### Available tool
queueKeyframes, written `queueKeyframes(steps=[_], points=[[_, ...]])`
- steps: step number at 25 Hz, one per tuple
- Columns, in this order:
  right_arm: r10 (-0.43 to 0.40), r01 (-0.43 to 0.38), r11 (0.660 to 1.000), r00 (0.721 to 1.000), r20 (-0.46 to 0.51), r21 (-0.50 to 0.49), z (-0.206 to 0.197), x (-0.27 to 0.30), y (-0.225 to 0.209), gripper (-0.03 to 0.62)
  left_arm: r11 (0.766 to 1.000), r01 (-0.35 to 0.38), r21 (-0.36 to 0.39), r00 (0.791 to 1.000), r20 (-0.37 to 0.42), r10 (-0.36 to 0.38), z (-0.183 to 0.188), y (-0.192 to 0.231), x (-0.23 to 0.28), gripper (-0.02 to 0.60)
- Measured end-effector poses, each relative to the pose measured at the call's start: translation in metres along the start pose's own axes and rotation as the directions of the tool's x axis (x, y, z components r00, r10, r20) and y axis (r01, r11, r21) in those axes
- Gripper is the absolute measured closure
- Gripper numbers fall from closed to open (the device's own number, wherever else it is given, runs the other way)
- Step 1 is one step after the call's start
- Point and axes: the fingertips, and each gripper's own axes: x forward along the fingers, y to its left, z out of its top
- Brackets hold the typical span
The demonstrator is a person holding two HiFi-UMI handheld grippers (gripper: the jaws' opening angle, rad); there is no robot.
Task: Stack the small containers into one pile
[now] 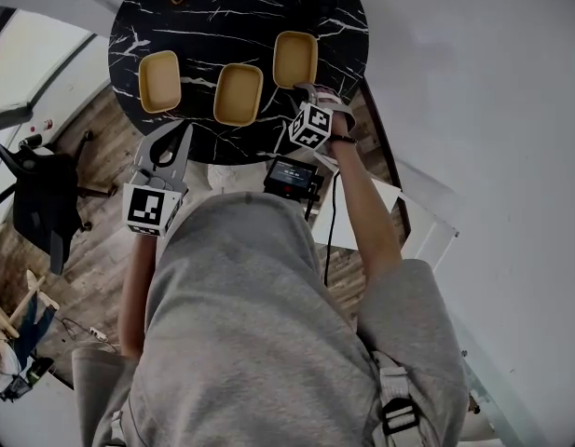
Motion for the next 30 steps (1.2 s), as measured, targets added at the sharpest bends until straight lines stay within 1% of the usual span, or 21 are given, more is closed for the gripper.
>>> queueKeyframes(steps=[2,4,5,8,13,19,27,30], points=[[-0.005,0.005,1.0,1.0,-0.005,-0.008,0.0,0.002,0.0,0.505,1.0,0.001,0.0,1.0,0.011,-0.001,0.002,-0.001,0.0,0.583],[-0.011,0.011,1.0,1.0,-0.005,-0.007,0.001,0.002,-0.001,0.528,1.0,-0.005,0.003,1.0,0.016,0.005,0.003,0.001,0.0,0.583],[-0.013,0.013,1.0,1.0,-0.005,-0.006,0.002,0.003,-0.001,0.545,1.0,-0.007,0.003,1.0,0.016,0.007,0.003,0.001,0.0,0.583],[-0.012,0.012,1.0,1.0,-0.002,-0.004,0.004,0.001,-0.002,0.56,1.0,-0.002,0.001,1.0,0.004,0.002,0.0,-0.001,0.001,0.583],[-0.03,0.029,0.999,0.999,0.044,0.02,0.016,-0.017,-0.005,0.563,1.0,-0.008,-0.003,1.0,0.006,0.008,-0.001,-0.001,0.001,0.583],[-0.065,0.057,0.996,0.992,0.109,0.075,0.036,-0.048,-0.006,0.562,1.0,-0.004,-0.008,1.0,0.008,0.004,-0.001,-0.001,0.003,0.583],[-0.15,0.137,0.987,0.977,0.152,0.089,0.051,-0.085,-0.009,0.562,1.0,0.014,0.0,0.999,0.031,-0.014,0.002,-0.009,0.01,0.583],[-0.175,0.156,0.981,0.969,0.176,0.117,0.064,-0.098,-0.013,0.561,1.0,0.023,-0.003,0.999,0.025,-0.023,0.001,-0.011,0.011,0.583]])
